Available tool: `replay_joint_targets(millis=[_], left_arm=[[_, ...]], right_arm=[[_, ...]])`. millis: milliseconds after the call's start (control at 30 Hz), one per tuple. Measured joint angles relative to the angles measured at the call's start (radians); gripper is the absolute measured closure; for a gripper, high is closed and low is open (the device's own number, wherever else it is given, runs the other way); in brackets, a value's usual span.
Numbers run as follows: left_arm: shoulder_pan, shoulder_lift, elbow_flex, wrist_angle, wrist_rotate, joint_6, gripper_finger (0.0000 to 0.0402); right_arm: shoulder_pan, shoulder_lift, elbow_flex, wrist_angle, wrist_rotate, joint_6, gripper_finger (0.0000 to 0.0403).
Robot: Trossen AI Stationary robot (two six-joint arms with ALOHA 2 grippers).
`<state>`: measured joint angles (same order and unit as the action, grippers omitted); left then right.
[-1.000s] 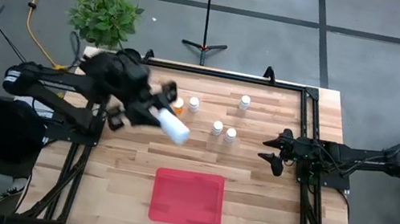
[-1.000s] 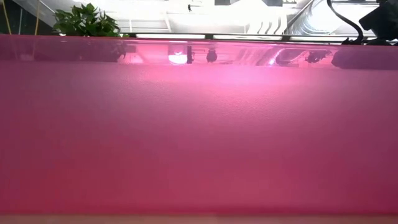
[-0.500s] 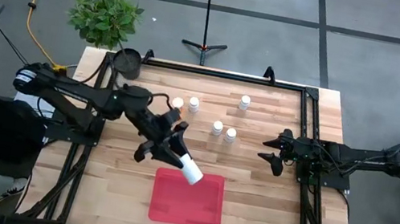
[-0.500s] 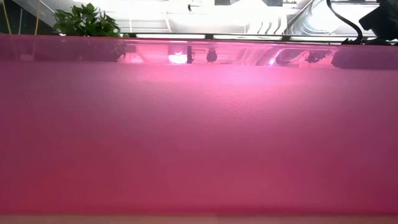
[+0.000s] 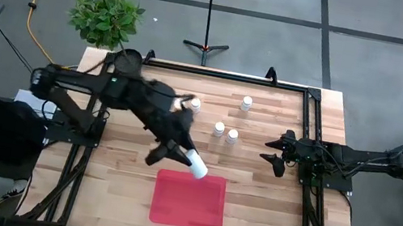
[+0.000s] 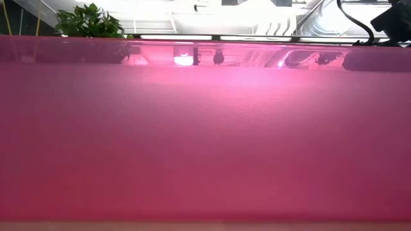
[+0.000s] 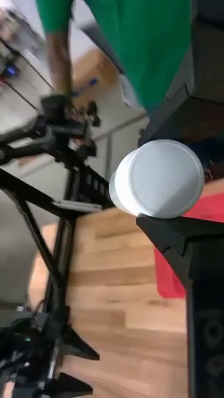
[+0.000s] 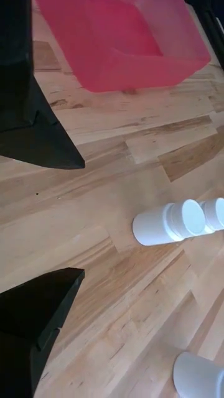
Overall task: Pick and place pill bottles into a basket
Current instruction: Put the white pill bottle into the pink bin
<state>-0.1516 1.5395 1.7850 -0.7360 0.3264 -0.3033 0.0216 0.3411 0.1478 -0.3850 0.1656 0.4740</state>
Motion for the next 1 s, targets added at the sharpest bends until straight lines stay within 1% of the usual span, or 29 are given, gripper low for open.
replay_joint_targets(millis=[200, 333, 467, 600, 1000], left_arm=[[-0.018, 0.201, 0.233, -0.236, -0.005, 0.101, 0.0206], [-0.049, 0.311, 0.315, -0.357, -0.044, 0.149, 0.0206], [-0.079, 0.378, 0.331, -0.419, -0.1, 0.189, 0.0206], [-0.095, 0.436, 0.332, -0.446, -0.185, 0.219, 0.0206], [-0.106, 0.549, 0.331, -0.438, -0.338, 0.248, 0.0206]], right_arm=[[0.0, 0.0, 0.0, 0.0, 0.0, -0.001, 0.0139], [0.0, 0.0, 0.0, -0.003, 0.0, -0.001, 0.0139], [0.0, 0.0, 0.0, -0.008, 0.002, -0.001, 0.0139], [0.0, 0.0, 0.0, -0.01, 0.004, -0.001, 0.0139], [0.0, 0.0, 0.0, -0.011, 0.007, 0.0, 0.0139]])
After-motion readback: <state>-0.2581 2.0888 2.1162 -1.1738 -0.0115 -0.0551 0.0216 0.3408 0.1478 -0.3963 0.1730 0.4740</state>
